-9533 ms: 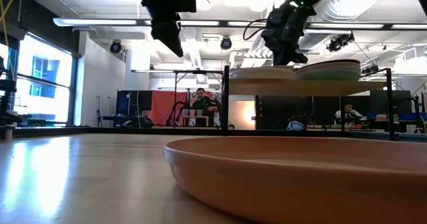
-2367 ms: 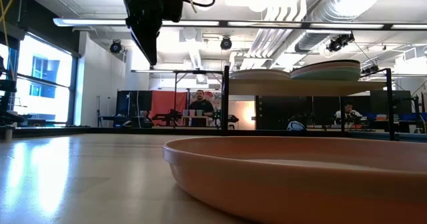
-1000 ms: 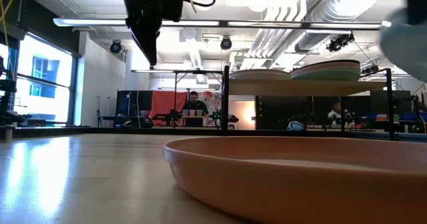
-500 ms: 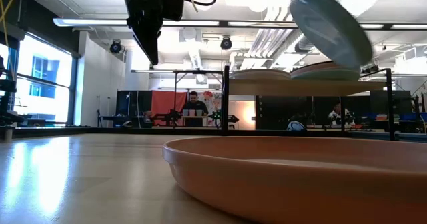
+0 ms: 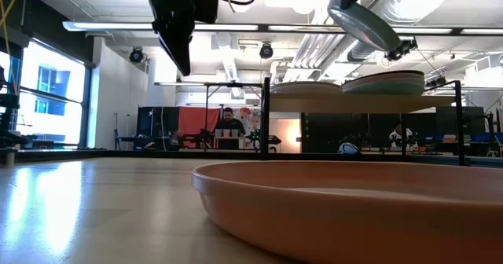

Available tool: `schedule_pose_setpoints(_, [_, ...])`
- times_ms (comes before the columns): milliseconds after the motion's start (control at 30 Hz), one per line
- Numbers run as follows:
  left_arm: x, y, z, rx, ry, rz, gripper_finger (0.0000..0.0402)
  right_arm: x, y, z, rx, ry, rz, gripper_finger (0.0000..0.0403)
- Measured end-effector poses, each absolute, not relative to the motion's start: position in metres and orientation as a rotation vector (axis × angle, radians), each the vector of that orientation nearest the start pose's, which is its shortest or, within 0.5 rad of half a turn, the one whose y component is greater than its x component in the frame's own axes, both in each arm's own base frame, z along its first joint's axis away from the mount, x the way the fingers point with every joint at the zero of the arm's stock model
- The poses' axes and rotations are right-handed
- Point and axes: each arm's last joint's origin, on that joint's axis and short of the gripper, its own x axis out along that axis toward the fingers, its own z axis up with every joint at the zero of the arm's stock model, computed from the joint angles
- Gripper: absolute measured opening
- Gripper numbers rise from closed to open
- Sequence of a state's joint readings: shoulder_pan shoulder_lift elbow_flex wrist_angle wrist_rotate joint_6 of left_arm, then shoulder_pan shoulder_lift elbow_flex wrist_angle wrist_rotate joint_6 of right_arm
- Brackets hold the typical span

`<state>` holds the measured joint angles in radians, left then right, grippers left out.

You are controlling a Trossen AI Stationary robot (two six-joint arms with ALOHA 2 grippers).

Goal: Place and stack plates onto a shelf
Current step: Stack the blue plate on top of the gray plate on the shelf

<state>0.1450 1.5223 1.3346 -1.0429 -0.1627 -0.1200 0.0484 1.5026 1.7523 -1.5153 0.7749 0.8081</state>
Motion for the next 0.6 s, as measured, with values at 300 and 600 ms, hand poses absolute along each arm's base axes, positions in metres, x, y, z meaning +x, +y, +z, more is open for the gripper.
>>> schedule_pose_setpoints(300, [0.286, 0.054, 0.29, -0.141, 1.21, 0.387, 0.009, 0.262, -0.058, 0.41, -0.064, 0.936, -0.823, 0.0])
schedule_pose_setpoints(600, [0.285, 0.06, 0.29, -0.246, 1.188, 0.47, 0.009, 0.267, -0.08, 0.41, -0.222, 1.007, -0.624, 0.0])
